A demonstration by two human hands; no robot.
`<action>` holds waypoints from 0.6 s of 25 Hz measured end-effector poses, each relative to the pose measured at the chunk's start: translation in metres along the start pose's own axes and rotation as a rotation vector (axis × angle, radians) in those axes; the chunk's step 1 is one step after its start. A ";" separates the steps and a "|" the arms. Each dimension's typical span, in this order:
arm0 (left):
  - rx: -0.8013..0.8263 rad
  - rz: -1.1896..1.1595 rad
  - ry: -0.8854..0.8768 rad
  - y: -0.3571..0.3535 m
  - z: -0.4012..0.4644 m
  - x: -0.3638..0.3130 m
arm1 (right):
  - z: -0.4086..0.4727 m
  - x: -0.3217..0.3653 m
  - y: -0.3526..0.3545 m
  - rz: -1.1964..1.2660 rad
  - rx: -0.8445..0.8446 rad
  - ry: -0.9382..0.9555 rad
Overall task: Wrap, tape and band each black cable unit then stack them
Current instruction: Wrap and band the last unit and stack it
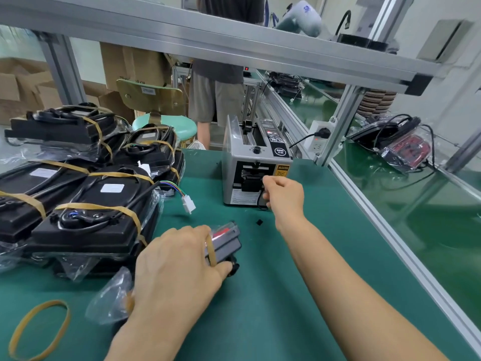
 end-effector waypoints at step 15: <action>-0.209 -0.014 -0.100 0.008 -0.009 -0.014 | 0.016 -0.002 -0.025 0.254 -0.114 -0.334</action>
Point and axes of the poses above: each hand's wrist, its own z-axis towards the middle knuckle, its own y-axis out of the back of the hand, x = y × z, the point moved 7 cm from there along z, towards the middle knuckle, and after that the axes turned 7 degrees about x, right-handed, at the moved point
